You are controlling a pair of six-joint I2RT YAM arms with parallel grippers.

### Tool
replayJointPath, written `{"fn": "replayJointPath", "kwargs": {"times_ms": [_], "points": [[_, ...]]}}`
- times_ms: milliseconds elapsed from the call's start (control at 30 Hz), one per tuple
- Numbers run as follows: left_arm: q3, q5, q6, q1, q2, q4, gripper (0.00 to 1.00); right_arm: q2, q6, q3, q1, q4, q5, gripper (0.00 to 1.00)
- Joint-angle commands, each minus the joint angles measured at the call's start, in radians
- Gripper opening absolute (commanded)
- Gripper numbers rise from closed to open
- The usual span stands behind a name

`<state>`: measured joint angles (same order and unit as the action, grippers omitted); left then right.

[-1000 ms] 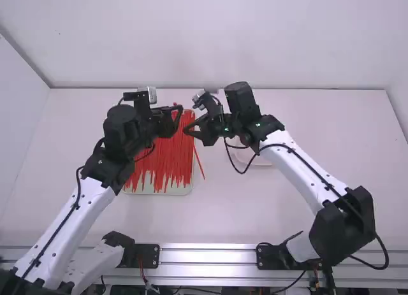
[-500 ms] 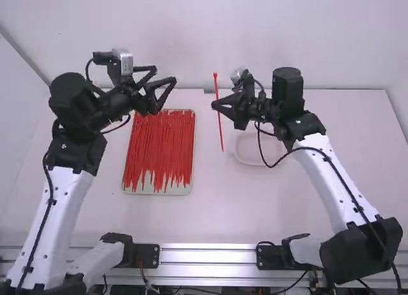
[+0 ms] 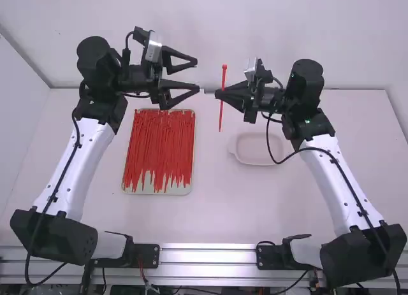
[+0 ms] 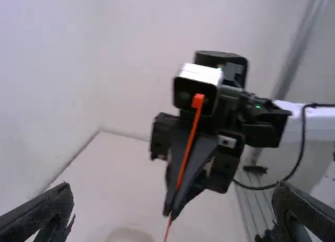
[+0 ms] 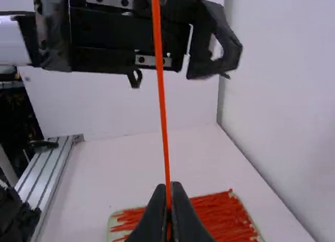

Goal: Fasten the cable tie

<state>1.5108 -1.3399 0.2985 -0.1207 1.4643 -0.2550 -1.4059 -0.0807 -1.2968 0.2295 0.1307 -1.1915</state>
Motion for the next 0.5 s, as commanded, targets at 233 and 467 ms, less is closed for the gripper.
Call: {"fn": "replayJointPath", "kwargs": {"times_ms": [233, 467], "points": [[0.040, -0.059, 0.109, -0.058, -0.009, -0.138, 0.77, 0.020, 0.084, -0.026, 0.061, 0.049, -0.041, 0.00], [0.040, -0.077, 0.132, -0.073, -0.009, -0.146, 0.55, 0.020, 0.085, -0.026, 0.086, 0.046, -0.065, 0.00]]}}
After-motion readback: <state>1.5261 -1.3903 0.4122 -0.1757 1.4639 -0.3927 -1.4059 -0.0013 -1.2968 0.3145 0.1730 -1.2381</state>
